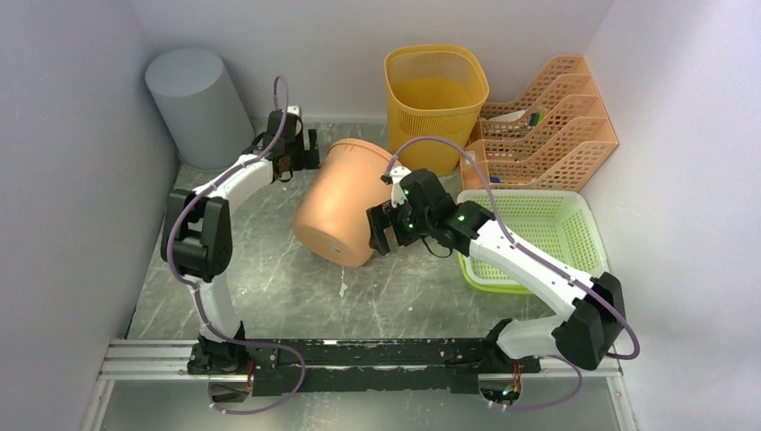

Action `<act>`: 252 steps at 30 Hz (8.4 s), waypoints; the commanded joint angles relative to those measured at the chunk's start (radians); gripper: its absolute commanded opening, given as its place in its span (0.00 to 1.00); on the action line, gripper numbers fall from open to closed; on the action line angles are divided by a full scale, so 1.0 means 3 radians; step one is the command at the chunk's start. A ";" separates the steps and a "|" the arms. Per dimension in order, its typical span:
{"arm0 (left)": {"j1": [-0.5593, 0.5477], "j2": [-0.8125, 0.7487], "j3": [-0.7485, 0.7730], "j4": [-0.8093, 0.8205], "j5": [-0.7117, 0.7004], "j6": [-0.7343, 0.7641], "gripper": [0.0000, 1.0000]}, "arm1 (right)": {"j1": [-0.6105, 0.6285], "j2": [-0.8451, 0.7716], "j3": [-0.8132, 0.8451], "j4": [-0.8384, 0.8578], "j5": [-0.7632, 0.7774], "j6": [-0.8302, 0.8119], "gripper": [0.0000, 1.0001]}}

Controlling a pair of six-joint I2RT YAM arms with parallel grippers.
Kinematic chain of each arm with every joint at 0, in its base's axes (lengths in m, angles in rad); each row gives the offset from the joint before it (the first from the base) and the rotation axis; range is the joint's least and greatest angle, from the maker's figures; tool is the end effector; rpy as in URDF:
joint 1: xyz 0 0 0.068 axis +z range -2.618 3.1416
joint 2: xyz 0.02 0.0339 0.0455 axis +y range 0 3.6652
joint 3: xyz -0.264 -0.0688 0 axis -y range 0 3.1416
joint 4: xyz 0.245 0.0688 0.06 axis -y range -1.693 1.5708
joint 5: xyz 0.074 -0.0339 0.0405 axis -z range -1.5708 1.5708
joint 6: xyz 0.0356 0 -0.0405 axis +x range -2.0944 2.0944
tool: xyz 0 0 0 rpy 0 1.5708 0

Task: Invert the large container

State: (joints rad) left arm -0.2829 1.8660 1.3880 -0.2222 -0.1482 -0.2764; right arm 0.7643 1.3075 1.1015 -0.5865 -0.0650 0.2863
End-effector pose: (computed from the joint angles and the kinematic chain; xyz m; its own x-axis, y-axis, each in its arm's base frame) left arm 0.4100 -0.1137 0.2363 -0.6410 -0.0947 -0.7617 -0.0076 0.9931 -0.1172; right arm 0.2007 0.1956 0.2990 -0.6974 -0.2782 -0.6604 -0.5489 0.7999 0.2426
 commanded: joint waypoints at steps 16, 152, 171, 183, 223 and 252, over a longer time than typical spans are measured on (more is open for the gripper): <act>0.0267 -0.0893 -0.0483 -0.0240 -0.0068 0.0287 0.99 | -0.1236 0.0504 0.0907 0.0447 -0.1263 -0.1463 1.00; 0.1017 -0.2042 0.0313 -0.0495 0.0078 0.0242 0.99 | -0.0016 0.2993 0.0296 0.8013 -0.1680 0.4439 0.00; 0.1019 -0.1940 0.0309 -0.0373 0.0226 0.0186 0.99 | -0.0845 0.2823 -0.1128 0.8019 -0.2387 0.4390 0.02; 0.1020 -0.1935 0.0059 -0.0290 0.0302 0.0129 0.99 | -0.1294 0.2917 -0.1593 0.7819 -0.2515 0.4149 0.36; 0.1020 -0.1654 0.0520 -0.0649 0.0680 0.0204 0.99 | -0.0560 0.2211 0.0788 0.1742 -0.0580 0.0740 0.53; 0.1019 -0.1572 0.0333 -0.0311 0.1020 0.0063 0.99 | 0.0475 0.3518 0.2924 0.1420 -0.1365 0.0627 0.53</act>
State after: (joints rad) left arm 0.0124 1.3685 1.4925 -0.3664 0.1104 -0.2478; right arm 0.9276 2.5107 2.0399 -0.0677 -0.5598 0.5846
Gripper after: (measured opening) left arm 0.992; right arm 0.530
